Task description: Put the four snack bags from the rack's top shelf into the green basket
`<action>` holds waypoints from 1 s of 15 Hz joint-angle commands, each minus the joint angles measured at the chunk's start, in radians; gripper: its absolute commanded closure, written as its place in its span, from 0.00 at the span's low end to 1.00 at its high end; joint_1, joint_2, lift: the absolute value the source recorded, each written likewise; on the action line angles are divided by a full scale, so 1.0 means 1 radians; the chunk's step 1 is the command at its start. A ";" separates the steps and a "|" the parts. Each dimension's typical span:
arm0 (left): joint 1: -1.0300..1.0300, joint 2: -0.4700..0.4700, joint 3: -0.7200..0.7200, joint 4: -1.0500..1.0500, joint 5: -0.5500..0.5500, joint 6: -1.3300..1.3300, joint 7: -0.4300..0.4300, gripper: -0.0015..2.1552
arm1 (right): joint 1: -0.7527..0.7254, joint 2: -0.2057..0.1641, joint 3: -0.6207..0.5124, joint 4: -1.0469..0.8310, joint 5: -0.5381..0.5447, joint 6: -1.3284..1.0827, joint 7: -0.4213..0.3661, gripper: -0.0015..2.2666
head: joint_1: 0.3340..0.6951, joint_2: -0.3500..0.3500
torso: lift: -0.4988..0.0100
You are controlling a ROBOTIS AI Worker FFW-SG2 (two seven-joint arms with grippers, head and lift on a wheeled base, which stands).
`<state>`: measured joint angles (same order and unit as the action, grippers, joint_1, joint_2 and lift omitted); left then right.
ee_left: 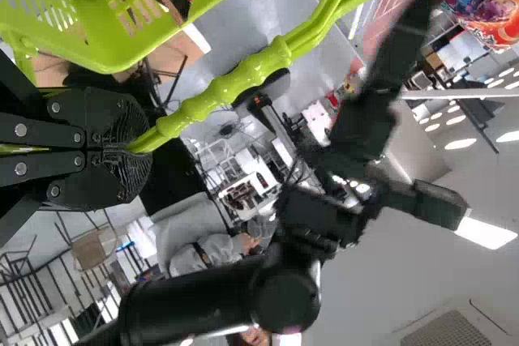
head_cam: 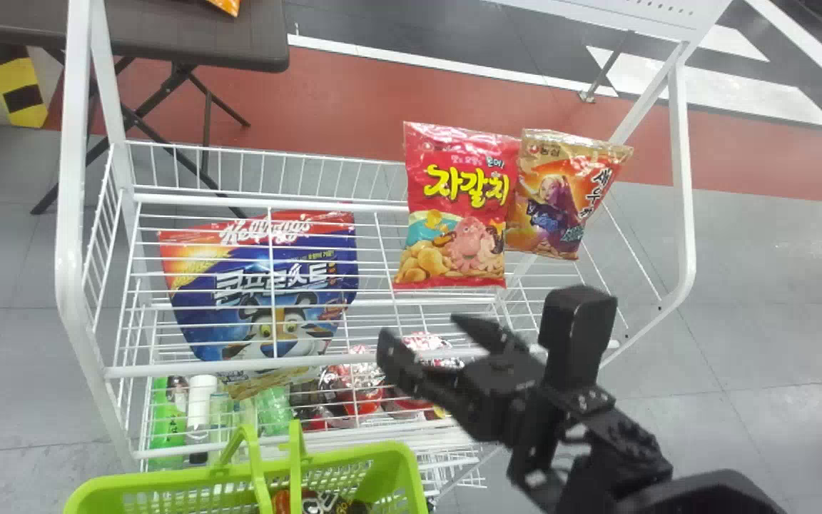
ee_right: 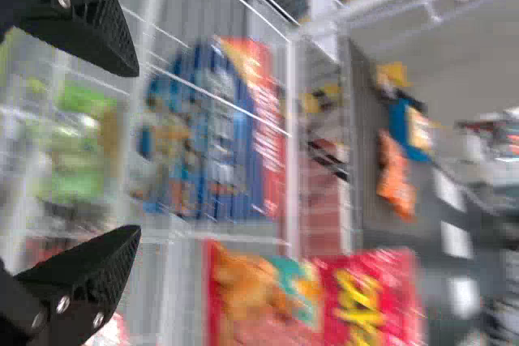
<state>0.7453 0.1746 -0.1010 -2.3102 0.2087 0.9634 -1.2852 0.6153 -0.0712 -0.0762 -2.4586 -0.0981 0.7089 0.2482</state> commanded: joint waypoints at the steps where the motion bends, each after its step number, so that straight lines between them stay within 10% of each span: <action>1: -0.004 0.003 0.003 0.000 -0.002 0.012 -0.011 0.82 | -0.077 0.005 -0.025 0.102 0.043 -0.160 -0.033 0.06 | 1.00 0.00 | 0.98; 15: -0.043 0.019 -0.028 0.002 -0.019 0.091 -0.043 0.82 | -0.431 0.016 -0.169 0.472 0.046 -0.148 -0.043 0.08 | 1.00 0.00 | 0.98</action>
<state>0.7034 0.1921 -0.1282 -2.3101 0.1903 1.0545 -1.3284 0.2060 -0.0552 -0.2559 -2.0085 -0.0537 0.5619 0.2056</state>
